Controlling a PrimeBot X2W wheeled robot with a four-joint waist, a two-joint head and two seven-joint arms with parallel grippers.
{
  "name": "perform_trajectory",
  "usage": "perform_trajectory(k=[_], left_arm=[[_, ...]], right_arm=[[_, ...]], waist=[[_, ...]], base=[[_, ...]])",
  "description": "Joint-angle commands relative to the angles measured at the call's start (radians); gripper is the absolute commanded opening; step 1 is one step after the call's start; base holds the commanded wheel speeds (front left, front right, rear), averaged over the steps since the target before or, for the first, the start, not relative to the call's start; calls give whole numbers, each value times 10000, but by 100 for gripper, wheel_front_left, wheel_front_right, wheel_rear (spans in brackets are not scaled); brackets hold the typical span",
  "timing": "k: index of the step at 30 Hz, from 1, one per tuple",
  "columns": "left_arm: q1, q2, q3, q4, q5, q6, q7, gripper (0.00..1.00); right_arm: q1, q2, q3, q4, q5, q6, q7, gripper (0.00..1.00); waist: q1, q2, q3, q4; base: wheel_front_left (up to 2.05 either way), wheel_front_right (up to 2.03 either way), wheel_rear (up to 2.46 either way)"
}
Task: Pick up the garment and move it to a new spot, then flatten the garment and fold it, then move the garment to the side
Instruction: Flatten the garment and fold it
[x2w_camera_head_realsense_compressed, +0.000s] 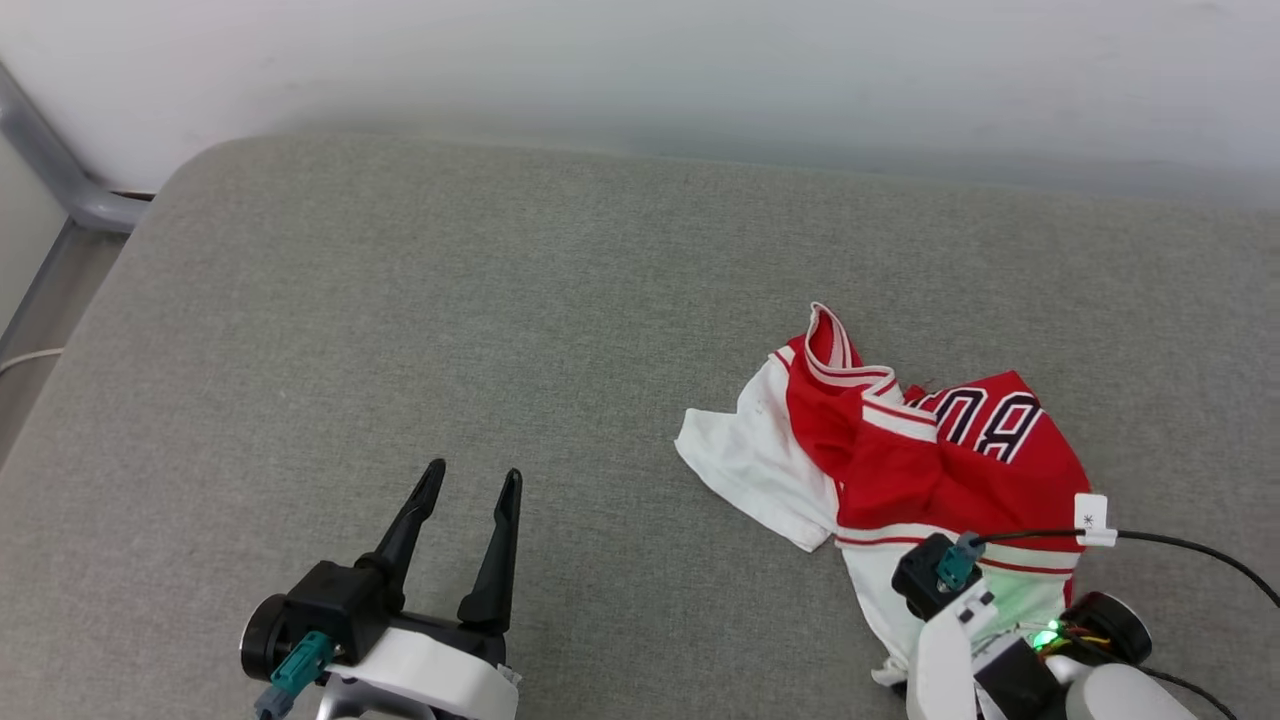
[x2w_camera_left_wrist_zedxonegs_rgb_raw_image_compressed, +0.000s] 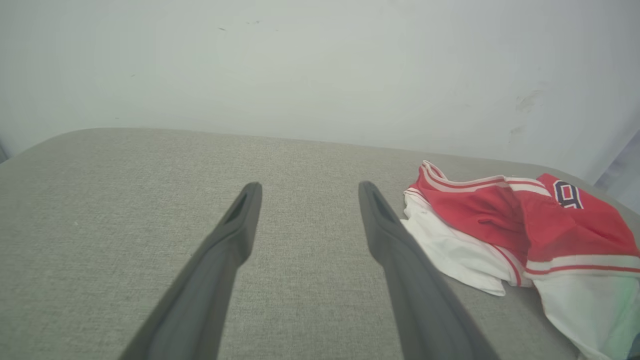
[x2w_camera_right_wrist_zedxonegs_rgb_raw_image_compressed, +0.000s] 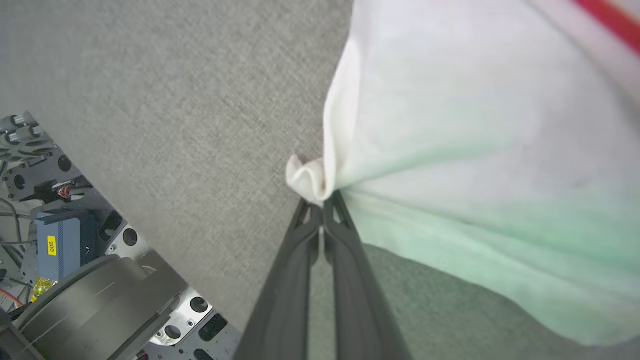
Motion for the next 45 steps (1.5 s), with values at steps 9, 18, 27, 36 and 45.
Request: perform_trajectory(k=[9,18,27,36,45], left_arm=[[143,-36,141,0,28,-19,-23,100],[4,1,16,80,32,-19,-23,100],[15,77,5,223,-21,-19,-23,100],[226,5,1,250,-71,-19,-23,100],[396,-75,51,137,-224,-19,-23,100]], right_arm=[[1329,-2005,-1245,-890,242,-10,422,0],[2211,-3070,-2934,383,-1260,-10,-262,0],[1568,-1783,-3716,2107,-2094,-5,-2548,100],[1372,-1189,-4412,1783,-1861,-8,-4287,100],[1670,165,-5974,-1,-1792,-7,-6854,100]], waist=[[-1,0,-387,-976],[-1,0,-270,-1217],[-1,0,-351,-1238],[-1,0,-817,-1579],[-1,0,-1131,-1895]], base=[[0,0,0],[0,0,0],[0,0,0],[0,0,0],[0,0,0]])
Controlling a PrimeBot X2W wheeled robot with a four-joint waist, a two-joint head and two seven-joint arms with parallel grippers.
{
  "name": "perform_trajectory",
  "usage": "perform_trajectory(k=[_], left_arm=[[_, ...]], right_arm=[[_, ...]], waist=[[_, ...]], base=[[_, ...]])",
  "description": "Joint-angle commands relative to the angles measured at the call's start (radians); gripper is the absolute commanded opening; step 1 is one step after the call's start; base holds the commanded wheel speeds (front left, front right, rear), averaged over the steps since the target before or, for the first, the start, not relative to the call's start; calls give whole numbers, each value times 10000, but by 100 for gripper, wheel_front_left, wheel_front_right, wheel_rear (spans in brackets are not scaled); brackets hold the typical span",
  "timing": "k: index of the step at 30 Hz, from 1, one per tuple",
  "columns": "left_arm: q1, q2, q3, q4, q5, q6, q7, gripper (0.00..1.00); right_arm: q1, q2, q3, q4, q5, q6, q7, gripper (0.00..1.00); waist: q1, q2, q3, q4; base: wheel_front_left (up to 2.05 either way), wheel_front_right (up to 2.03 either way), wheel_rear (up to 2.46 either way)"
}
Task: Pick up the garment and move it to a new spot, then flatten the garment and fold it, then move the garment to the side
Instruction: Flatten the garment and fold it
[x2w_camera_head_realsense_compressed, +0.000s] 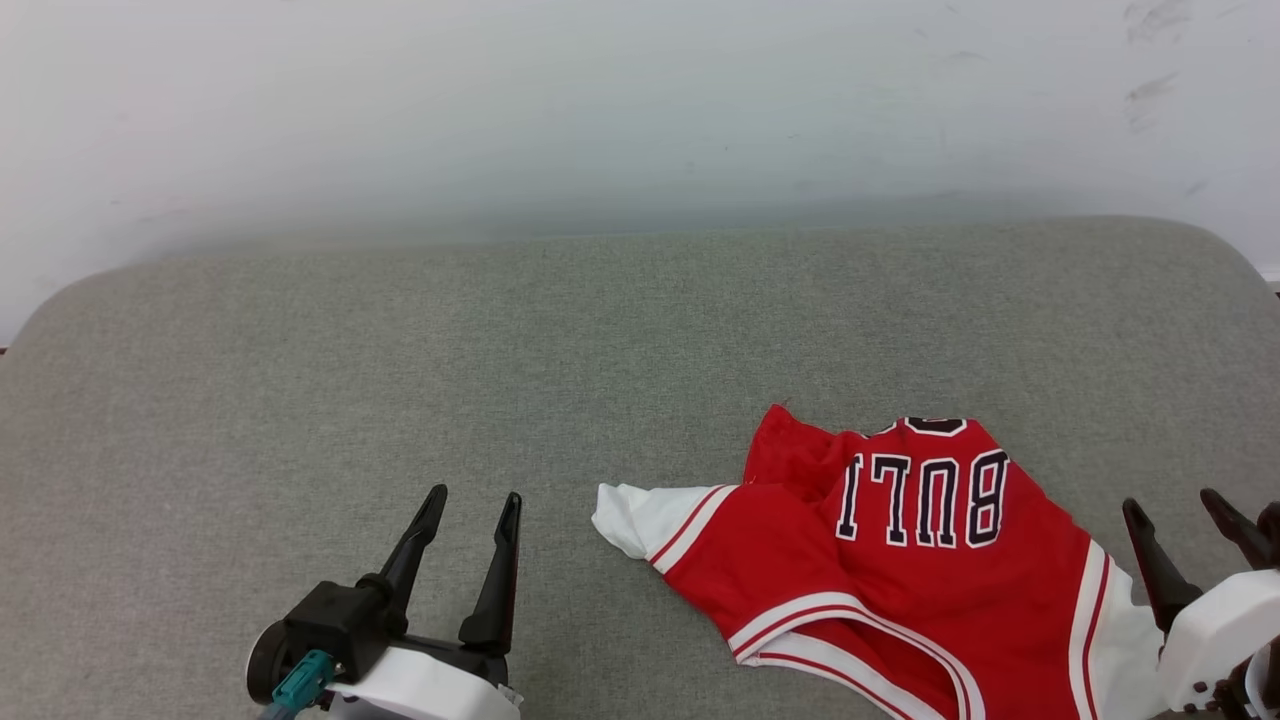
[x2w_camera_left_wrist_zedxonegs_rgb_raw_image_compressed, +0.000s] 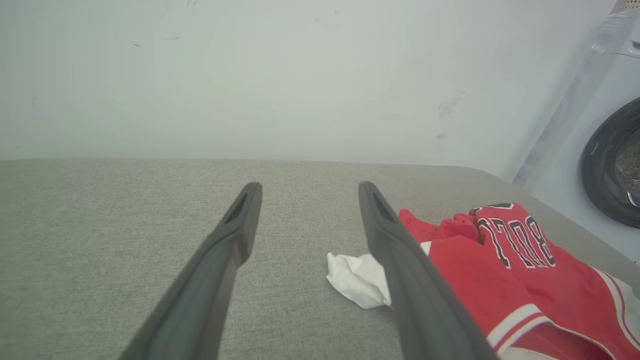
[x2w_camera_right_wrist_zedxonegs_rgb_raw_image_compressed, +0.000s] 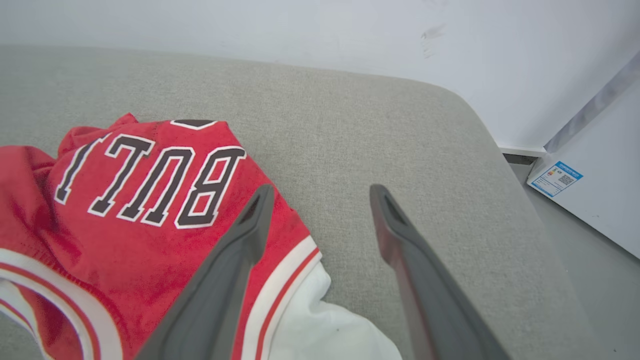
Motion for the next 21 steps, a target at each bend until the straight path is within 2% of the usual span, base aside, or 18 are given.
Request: perform_trajectory(k=[1,7,10,12,15,21], left_arm=[[89,-13,24,-47,-69,-19,-23,100],[-51,74,-285,112,-471,-19,-23,100],[-543,392,-897,458,-860,-19,65,100],[-1139,672,-1311,597,-1128,-19,582,100],[-2140,1097,-1976,670,-1611,-19,2315,100],[-4706,2156,-3611,460,-3169,-8,7396,100]], right_arm=[[125,189,-103,-133,-62,-14,-183,100],[293,1265,-604,-726,-271,-14,-900,100],[300,1576,-722,-938,-320,-12,-899,100],[302,1673,-752,-1112,-356,-14,-829,100],[205,1768,-832,-1414,-447,-12,-703,100],[-45,1871,-788,-1890,-542,-12,-444,100]], waist=[[1,0,-17,-27],[1,0,116,-191],[1,0,319,-235],[1,0,483,-271],[1,0,814,-343],[1,0,1517,-523]], base=[[0,0,0],[0,0,0],[0,0,0],[0,0,0],[0,0,0],[0,0,0]])
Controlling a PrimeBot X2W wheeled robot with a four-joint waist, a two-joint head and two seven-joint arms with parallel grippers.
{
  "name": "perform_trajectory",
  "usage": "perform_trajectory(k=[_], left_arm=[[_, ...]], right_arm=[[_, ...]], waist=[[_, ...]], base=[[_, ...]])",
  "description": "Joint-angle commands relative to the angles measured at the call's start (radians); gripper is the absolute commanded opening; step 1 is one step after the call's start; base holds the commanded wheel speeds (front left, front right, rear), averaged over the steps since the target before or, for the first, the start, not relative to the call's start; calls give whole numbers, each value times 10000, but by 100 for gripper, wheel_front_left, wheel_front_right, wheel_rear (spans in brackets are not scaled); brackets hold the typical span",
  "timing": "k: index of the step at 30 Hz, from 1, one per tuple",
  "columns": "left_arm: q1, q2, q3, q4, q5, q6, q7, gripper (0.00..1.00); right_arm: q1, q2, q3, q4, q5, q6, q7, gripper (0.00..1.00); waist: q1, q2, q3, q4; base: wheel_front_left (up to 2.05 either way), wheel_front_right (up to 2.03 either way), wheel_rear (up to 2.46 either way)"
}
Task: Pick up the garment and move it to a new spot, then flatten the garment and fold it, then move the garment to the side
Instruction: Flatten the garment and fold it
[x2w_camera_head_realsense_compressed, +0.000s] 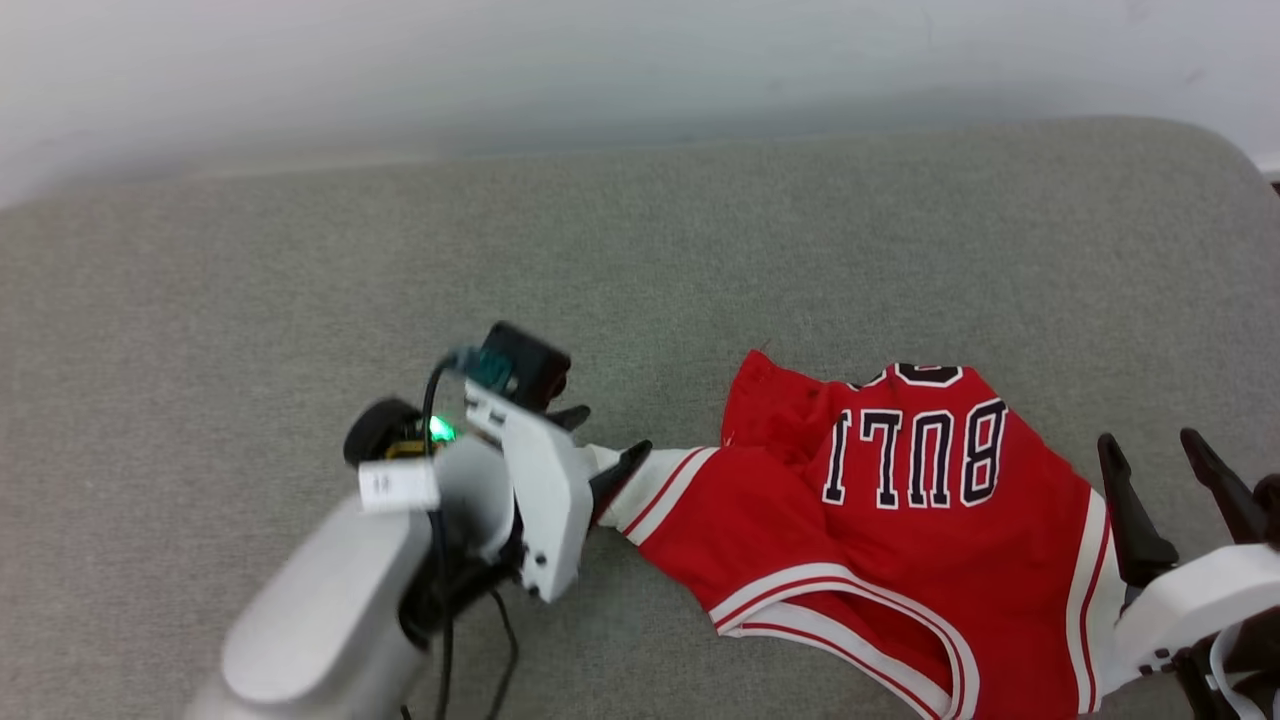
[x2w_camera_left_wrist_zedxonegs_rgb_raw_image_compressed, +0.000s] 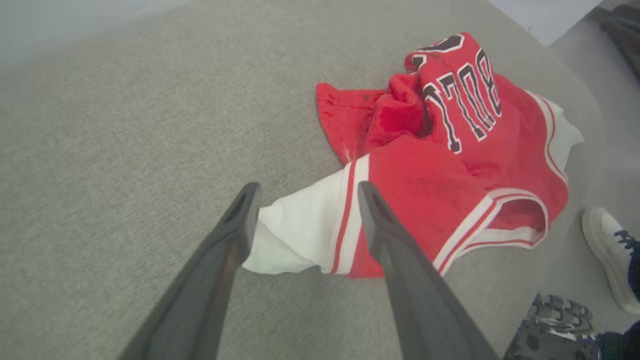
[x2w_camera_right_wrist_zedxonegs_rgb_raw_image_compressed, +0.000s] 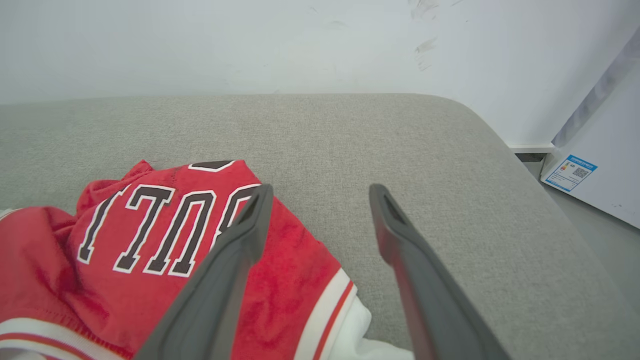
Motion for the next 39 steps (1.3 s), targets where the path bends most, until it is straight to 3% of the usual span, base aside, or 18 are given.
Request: perform_trajectory(k=[1,5,8,18,24,25,29,39], left_arm=[[-443,228,-151,-26,-311,5,712,100],[-1643,1062,-916,137,-1048,5,3259,100],[-2290,1451,-1197,309,-1288,5,4111,100],[-2566,1935,-1788,1487,-1480,5,3964,100],[-2164,1939,-2501,2045,-1867,3,3993,100],[-2128,1978,-2638,2098,-1931,3,3994,0],[-2177,2009,-2601,2039,-2100,3,3177,0],[-2024,2854,-1106,1878,-1794,331,-565,0]], right_arm=[[-178,69,66,-98,-48,-10,38,100],[-487,184,282,-228,-50,-12,33,100],[-602,272,390,-209,-48,-12,-16,100],[-822,487,516,23,-95,-10,-243,100],[-905,485,477,122,-117,-10,-330,100],[-921,475,467,134,-130,-10,-328,100],[-951,371,446,187,-185,-10,-287,100],[-552,111,367,306,-186,-11,20,100]], waist=[[-2,0,331,-172],[-2,0,775,-503],[-2,0,1038,-709],[-2,0,1580,-1109],[-2,0,1696,-1084],[-2,0,1702,-1052],[-2,0,1590,-853],[-2,0,609,-3]], base=[[0,0,0],[0,0,0],[0,0,0],[0,0,0],[0,0,0],[0,0,0],[0,0,0],[0,0,0]])
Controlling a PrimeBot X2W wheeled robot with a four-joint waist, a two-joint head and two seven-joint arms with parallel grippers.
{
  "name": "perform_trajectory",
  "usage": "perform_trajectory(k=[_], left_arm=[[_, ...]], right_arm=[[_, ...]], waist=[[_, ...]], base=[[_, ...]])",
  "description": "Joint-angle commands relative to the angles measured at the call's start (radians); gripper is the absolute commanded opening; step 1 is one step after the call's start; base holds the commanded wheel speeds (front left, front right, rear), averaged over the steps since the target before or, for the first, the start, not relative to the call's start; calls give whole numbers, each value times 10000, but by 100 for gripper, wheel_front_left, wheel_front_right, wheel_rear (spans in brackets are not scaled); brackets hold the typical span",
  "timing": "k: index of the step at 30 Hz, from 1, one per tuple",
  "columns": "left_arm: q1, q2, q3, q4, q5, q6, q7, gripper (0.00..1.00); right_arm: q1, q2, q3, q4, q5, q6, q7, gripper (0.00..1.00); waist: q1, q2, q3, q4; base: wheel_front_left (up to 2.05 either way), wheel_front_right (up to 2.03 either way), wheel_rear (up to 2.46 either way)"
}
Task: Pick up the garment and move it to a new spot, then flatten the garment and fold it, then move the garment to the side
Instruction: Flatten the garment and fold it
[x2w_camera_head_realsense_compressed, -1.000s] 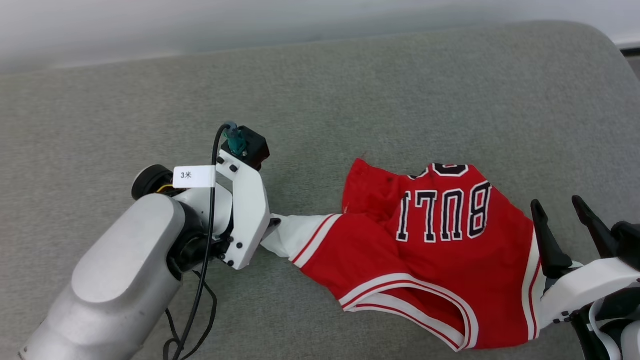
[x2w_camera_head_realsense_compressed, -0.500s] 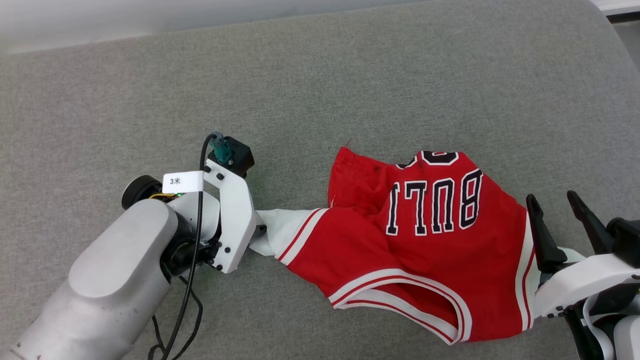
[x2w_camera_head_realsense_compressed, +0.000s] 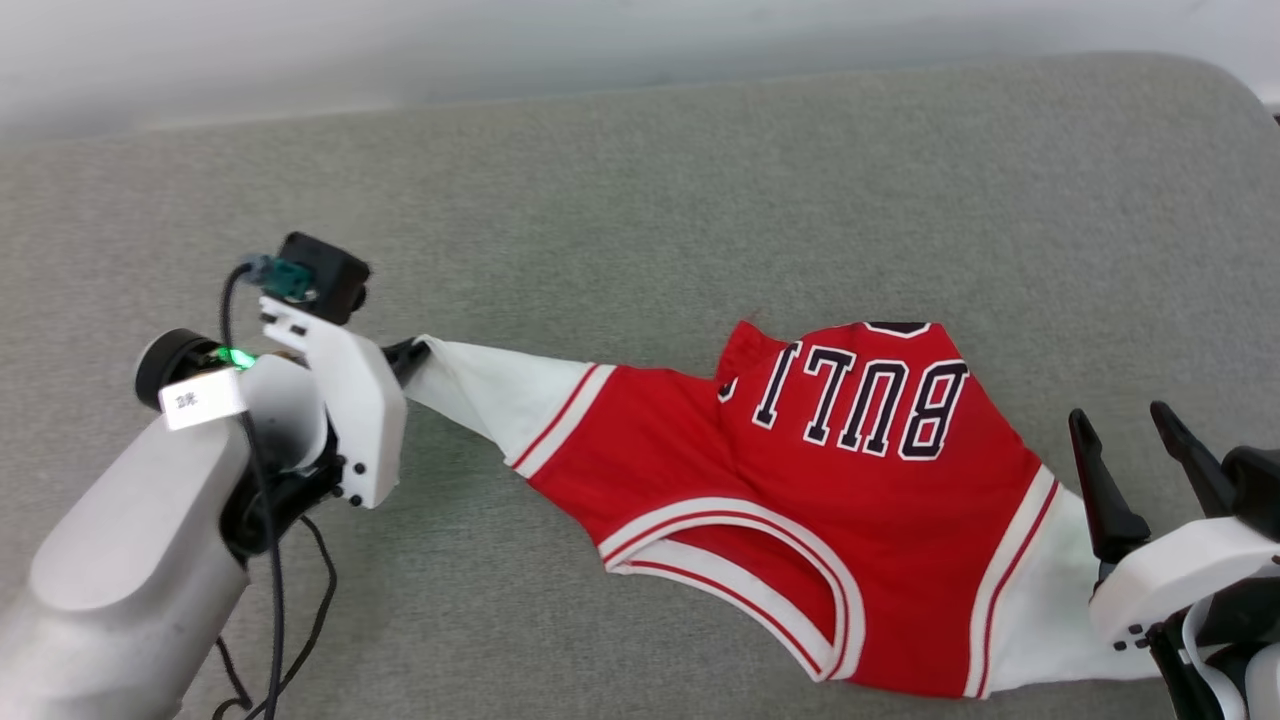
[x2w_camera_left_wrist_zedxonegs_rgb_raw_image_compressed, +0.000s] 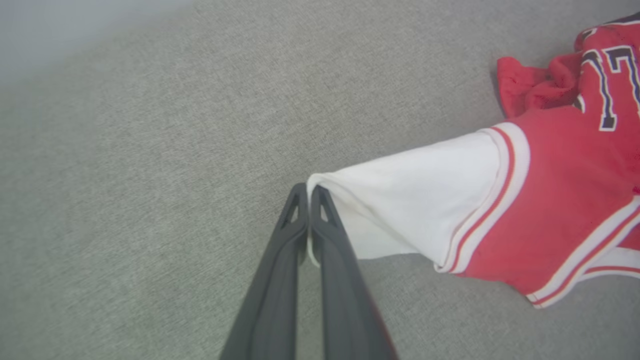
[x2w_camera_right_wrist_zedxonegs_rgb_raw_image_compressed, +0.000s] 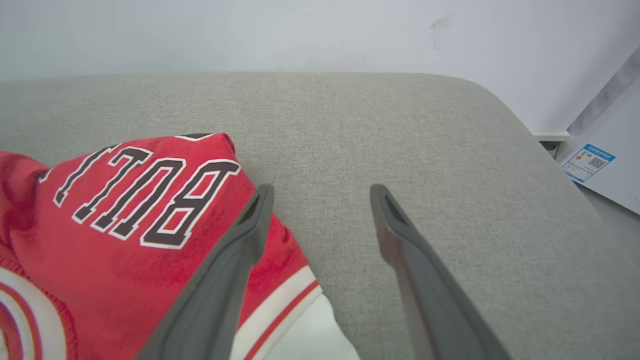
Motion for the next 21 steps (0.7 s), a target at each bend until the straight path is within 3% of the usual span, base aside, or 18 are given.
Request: perform_trajectory(k=[1,7,14,17,21], left_arm=[[368,178,248,-160,-95,161,-381,0],[1570,691,757,-861,-349,514,-1316,0],[4170,1092,934,-1989,-734,1300,-2164,0],[5012,1186,754,-2013,-725,1385,-2393,0],[5623,1280,264,-1720,-328,1168,-2644,0]], right_arm=[[178,-75,3,16,8,-11,61,100],[479,-101,-29,88,52,-11,242,100],[930,-94,-42,258,86,-11,481,100],[1054,-106,-26,341,128,-11,575,100],[1205,-156,17,441,118,-11,722,100]], waist=[[-1,0,-417,398],[-1,0,-920,881],[-1,0,-1462,1294],[-1,0,-1650,1336],[-1,0,-1863,1362]], base=[[0,0,0],[0,0,0],[0,0,0],[0,0,0],[0,0,0]])
